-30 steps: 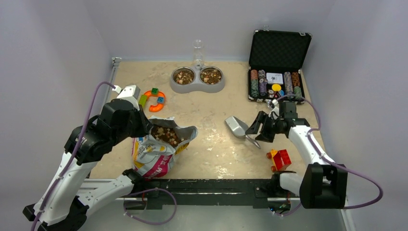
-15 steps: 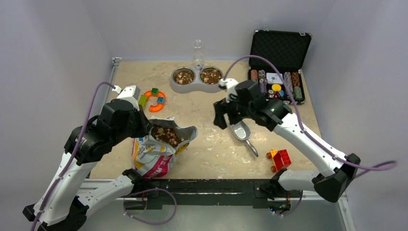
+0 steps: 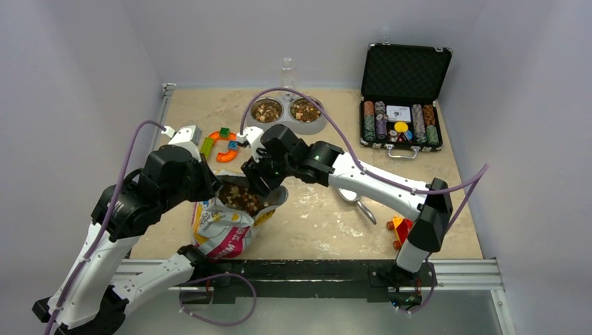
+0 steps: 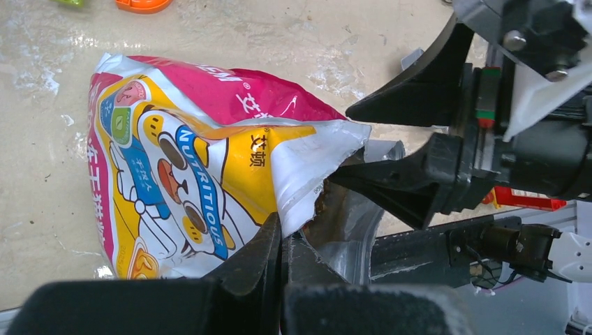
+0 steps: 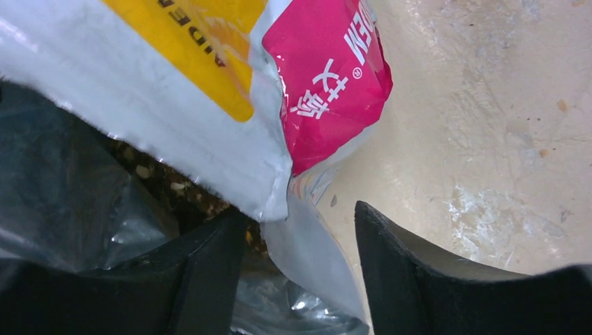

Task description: Serve the pet food

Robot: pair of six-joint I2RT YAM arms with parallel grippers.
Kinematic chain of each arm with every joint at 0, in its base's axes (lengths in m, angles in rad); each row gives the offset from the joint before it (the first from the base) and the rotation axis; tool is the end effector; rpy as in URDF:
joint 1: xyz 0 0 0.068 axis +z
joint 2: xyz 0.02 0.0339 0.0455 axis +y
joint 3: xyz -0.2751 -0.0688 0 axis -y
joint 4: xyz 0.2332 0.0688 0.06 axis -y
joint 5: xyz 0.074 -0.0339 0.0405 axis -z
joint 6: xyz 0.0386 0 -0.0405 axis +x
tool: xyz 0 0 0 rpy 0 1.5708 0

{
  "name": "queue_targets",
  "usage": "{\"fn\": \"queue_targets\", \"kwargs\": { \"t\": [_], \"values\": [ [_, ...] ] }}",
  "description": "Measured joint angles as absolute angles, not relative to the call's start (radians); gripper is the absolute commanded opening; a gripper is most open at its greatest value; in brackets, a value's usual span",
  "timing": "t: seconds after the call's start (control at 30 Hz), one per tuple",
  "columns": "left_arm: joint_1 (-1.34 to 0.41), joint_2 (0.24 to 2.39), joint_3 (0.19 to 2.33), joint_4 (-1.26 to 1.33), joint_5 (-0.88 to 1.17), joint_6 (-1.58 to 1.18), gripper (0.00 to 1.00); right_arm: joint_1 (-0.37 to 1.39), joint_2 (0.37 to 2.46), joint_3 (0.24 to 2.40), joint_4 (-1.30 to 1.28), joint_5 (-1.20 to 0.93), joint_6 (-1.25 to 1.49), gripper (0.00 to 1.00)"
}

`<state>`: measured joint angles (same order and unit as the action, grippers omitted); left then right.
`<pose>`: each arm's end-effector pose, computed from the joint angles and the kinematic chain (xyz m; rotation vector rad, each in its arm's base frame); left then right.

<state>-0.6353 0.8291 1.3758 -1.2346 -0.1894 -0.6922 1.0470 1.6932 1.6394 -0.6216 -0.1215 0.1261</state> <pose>0.0757 -0.0467 0.4178 -0.1679 2.2863 -0.4954 0.1847 0.3291 0.3637 -1.1075 2.0782 0.7449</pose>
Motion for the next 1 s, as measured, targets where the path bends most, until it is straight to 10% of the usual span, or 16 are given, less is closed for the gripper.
{"fn": "queue_targets", "kwargs": {
  "t": [0.13, 0.63, 1.0],
  "values": [
    [-0.635, 0.831, 1.376, -1.238, -0.183, -0.695, 0.00, 1.052, 1.722, 1.654, -0.616, -0.087, 0.172, 0.00],
    [-0.639, 0.992, 1.399, -1.119, 0.104, -0.689, 0.02, 0.938, 1.593, 1.684, -0.868, -0.031, 0.542, 0.00],
    [-0.662, 1.082, 1.440, -0.932, 0.307, -0.609, 0.64, 0.796, 1.507, 1.722, -0.928, -0.083, 0.930, 0.00]
  ]
}}
